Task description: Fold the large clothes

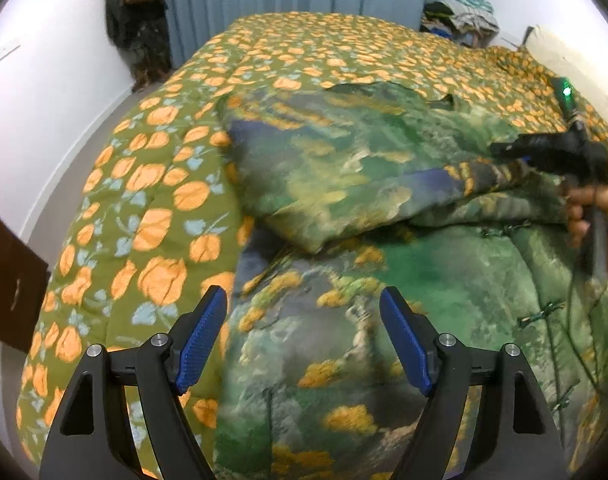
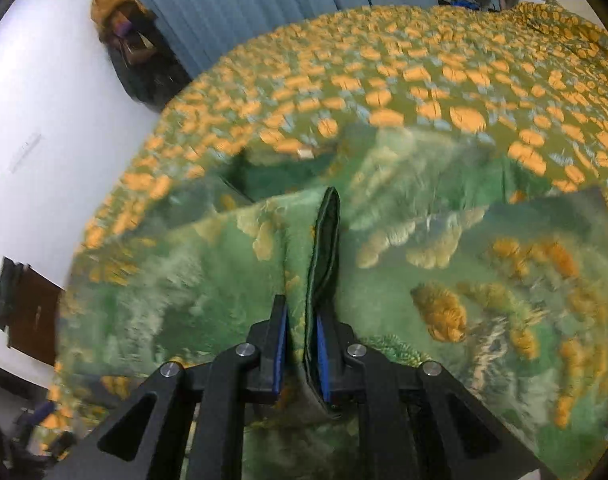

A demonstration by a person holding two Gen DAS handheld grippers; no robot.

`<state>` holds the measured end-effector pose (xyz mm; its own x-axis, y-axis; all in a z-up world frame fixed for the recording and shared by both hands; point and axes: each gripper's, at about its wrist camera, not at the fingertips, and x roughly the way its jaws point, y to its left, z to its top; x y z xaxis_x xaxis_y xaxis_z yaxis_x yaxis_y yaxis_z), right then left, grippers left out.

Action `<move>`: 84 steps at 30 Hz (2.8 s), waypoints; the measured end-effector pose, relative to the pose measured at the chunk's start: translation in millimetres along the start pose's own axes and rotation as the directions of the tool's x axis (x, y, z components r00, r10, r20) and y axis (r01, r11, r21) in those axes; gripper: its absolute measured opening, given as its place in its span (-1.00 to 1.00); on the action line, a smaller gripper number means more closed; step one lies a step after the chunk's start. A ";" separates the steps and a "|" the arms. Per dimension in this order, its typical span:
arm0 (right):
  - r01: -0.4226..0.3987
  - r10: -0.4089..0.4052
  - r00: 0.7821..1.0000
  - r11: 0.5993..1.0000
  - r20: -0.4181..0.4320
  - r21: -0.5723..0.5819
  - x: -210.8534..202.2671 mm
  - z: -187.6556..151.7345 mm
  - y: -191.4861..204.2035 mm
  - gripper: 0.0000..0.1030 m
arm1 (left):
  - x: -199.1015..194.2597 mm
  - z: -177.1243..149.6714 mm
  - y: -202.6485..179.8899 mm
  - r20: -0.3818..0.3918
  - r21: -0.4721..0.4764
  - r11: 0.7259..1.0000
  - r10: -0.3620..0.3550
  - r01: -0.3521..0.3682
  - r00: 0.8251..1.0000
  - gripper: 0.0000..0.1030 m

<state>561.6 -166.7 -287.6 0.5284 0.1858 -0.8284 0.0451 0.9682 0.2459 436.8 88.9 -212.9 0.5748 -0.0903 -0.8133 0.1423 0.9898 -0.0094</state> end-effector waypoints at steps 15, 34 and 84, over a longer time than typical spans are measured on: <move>-0.052 0.073 0.996 0.933 0.046 -0.356 -34.2 -10.0 58.5 -0.02 | 77.1 68.9 -25.0 -0.020 0.072 0.996 -0.048 0.049 0.999 0.55; -0.082 0.055 0.994 0.953 -0.098 -0.291 20.1 -23.1 38.2 -0.18 | 94.9 118.1 -30.6 -0.034 -0.054 0.988 -0.145 0.143 0.989 0.81; 0.104 -0.100 0.995 0.952 0.029 -0.287 -241.0 -157.0 -37.1 0.31 | -96.2 -66.8 28.5 -0.096 0.053 0.998 -0.025 0.030 0.995 0.91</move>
<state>299.5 -221.2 -176.0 0.5453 0.0828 -0.8341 -0.1453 0.9894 0.0032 331.8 133.2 -173.8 0.4911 -0.1043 -0.8648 0.2021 0.9794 -0.0034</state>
